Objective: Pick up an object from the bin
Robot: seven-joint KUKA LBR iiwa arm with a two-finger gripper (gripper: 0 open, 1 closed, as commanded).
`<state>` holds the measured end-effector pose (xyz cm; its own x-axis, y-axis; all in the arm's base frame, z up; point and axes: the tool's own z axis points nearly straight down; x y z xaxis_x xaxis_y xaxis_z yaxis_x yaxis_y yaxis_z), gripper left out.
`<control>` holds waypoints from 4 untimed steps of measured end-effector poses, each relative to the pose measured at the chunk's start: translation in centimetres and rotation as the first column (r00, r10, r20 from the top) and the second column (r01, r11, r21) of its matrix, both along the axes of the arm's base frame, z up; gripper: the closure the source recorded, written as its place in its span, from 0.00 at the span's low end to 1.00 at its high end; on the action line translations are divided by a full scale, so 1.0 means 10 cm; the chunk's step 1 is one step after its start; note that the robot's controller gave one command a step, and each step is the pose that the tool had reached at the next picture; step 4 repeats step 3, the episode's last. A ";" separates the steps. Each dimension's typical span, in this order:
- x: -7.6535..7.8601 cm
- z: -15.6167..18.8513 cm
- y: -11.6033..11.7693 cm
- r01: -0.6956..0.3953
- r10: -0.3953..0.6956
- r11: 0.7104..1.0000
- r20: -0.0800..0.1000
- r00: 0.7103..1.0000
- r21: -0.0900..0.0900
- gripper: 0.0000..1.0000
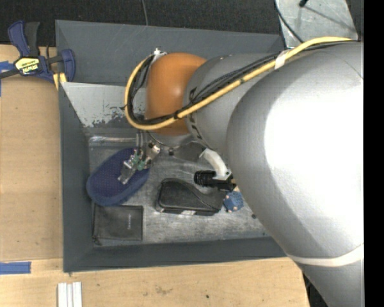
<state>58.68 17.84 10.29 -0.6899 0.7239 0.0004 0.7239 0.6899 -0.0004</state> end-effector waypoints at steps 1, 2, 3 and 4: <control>0.03 -0.22 -0.09 0.057 -0.057 0.998 0.006 0.998 0.008 0.00; 0.02 -0.24 -0.10 0.280 -0.280 0.960 -0.001 0.960 0.006 0.00; 0.03 -0.20 -0.03 0.453 -0.453 0.892 0.002 0.892 0.001 0.00; 0.03 -0.20 -0.03 0.453 -0.453 0.892 0.002 0.892 0.001 0.00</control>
Offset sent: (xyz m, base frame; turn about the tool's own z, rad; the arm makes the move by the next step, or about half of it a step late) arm -0.0023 -0.0108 -0.0329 0.0597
